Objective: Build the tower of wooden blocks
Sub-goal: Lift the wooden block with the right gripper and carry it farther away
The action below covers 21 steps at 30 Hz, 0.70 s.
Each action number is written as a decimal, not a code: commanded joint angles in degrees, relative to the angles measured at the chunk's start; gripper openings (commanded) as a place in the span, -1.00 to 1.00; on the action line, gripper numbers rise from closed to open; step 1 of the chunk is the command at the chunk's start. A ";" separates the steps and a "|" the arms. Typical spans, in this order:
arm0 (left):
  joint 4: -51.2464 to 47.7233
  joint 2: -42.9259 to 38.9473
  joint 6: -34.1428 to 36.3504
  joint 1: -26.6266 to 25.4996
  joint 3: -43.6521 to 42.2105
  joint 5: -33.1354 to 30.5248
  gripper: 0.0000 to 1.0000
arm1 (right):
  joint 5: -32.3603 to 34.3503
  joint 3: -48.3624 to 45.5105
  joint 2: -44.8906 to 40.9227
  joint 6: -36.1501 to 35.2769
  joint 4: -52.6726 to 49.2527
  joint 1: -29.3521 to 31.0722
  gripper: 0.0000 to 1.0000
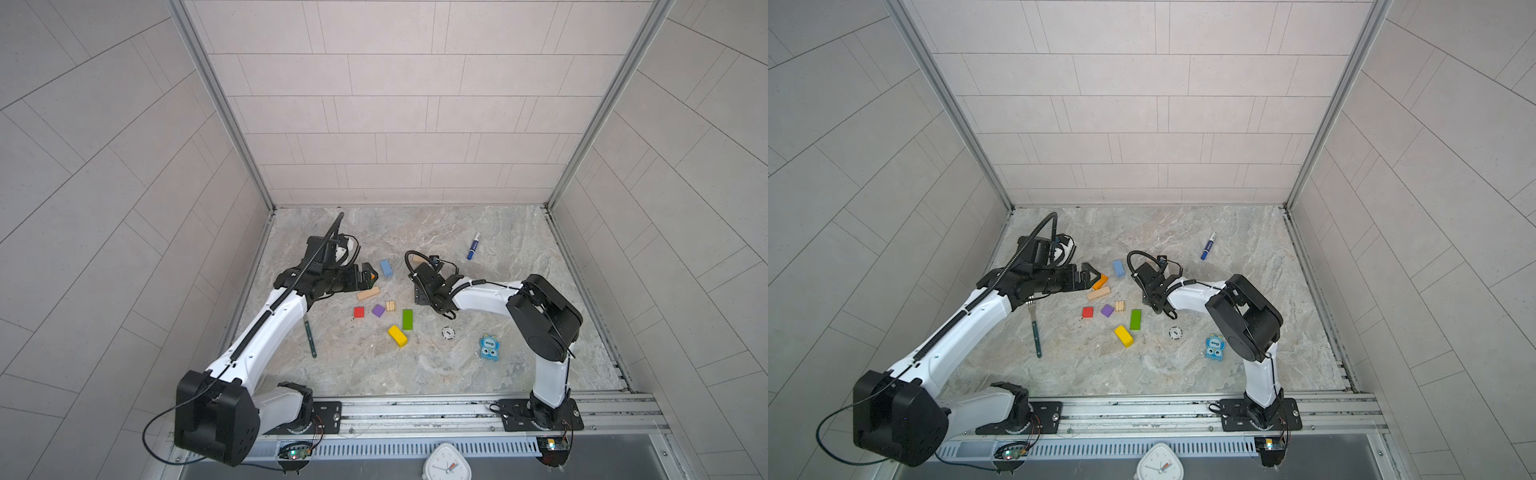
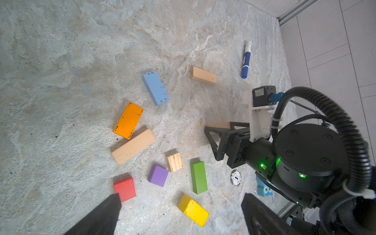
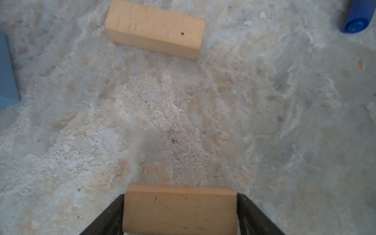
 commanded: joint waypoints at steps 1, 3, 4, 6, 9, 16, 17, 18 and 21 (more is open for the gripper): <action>-0.01 -1.16 0.28 -0.10 -0.62 -0.31 0.99 | 0.57 -0.86 -1.15 -0.26 -2.20 -0.38 0.72; -0.06 -1.20 0.35 -0.11 -0.62 -0.59 0.99 | 0.48 -0.59 -1.08 -0.45 -2.36 -0.38 0.76; -0.06 -1.33 0.43 -0.09 -0.62 -0.60 0.99 | 0.47 -0.44 -1.08 -0.55 -2.46 -0.43 0.79; -0.06 -1.33 0.42 -0.09 -0.57 -0.60 0.99 | 0.30 -0.08 -1.14 -0.74 -2.55 -0.47 0.84; -0.07 -1.36 0.39 -0.09 -0.56 -0.60 0.99 | 0.13 0.77 -1.15 -1.14 -3.02 -0.54 0.90; -0.05 -1.49 0.27 -0.11 -0.58 -0.60 0.99 | 0.11 5.26 -0.85 -2.70 -5.07 -1.05 0.99; -0.05 -1.44 0.33 -0.10 -0.58 -0.60 0.99 | 0.17 6.12 -0.52 -2.76 -5.32 -1.20 0.99; -0.03 -1.45 0.26 -0.15 -0.62 -0.60 0.99 | -0.08 7.03 -0.10 -2.68 -5.42 -1.51 0.99; -0.06 -1.37 0.33 -0.12 -0.61 -0.59 0.99 | -1.60 9.56 1.32 -2.05 -5.39 -2.76 0.99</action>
